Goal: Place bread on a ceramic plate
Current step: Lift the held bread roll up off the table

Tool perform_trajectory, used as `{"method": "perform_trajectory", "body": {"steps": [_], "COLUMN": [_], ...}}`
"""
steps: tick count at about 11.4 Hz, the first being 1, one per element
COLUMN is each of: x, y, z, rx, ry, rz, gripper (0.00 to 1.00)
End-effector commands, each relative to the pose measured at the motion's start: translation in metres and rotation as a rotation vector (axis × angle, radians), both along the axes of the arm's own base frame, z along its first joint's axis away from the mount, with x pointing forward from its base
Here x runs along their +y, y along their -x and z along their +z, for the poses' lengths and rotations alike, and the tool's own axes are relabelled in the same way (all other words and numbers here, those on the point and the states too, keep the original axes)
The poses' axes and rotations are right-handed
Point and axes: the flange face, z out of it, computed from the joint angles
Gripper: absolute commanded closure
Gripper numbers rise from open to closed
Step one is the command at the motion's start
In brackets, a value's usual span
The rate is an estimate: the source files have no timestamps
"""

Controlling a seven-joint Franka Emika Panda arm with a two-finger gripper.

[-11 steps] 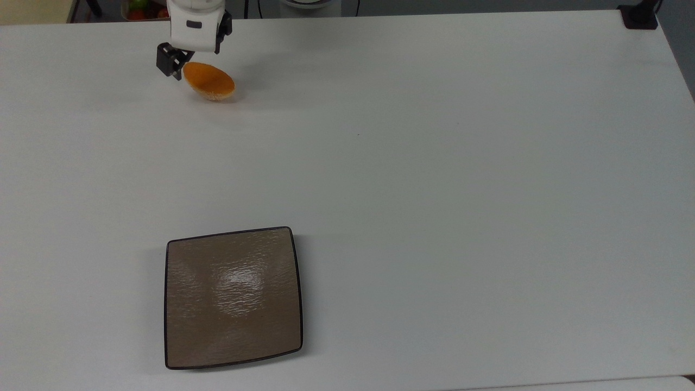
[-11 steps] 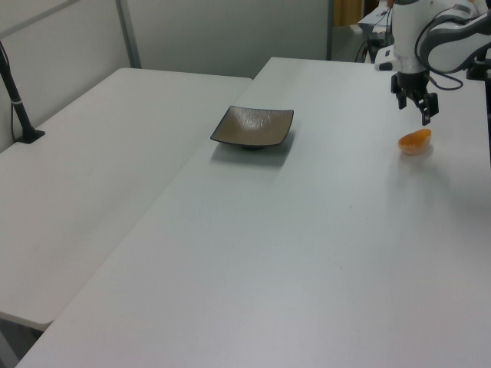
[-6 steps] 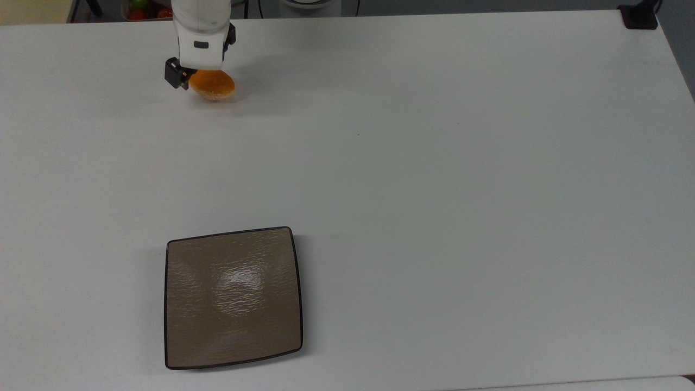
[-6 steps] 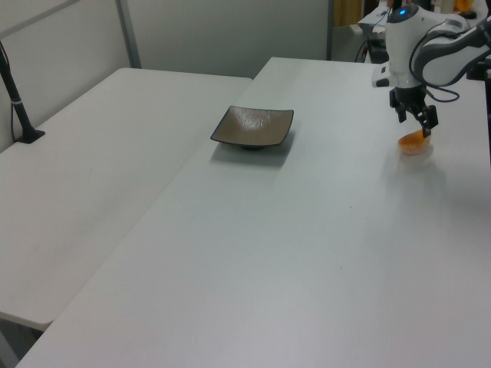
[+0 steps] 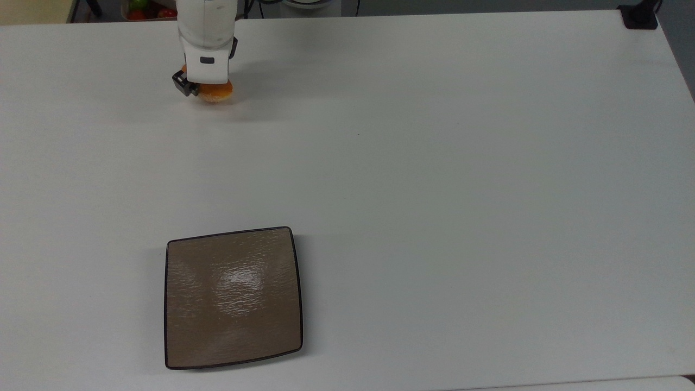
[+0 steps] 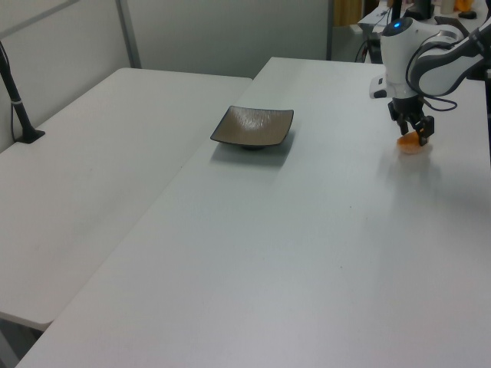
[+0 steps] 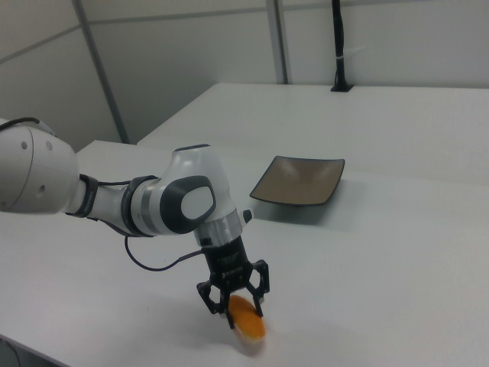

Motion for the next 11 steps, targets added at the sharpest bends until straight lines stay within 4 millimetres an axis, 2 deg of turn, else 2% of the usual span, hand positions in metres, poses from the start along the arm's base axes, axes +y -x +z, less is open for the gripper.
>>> {"method": "perform_trajectory", "body": {"steps": [1,4,6,9,11], "x": [0.004,0.003,0.003,0.004,0.009], "y": [0.0,-0.001,-0.012,-0.041,-0.069], "z": [0.002,0.004,0.019,0.06,0.094], "rx": [-0.02,-0.027,-0.099,-0.252,-0.355], "ry": [0.012,0.012,0.018,-0.071,-0.172], "rz": [0.02,0.012,-0.107,-0.294,-0.396], "gripper": [0.78,0.8,0.8,0.8,0.8]}}
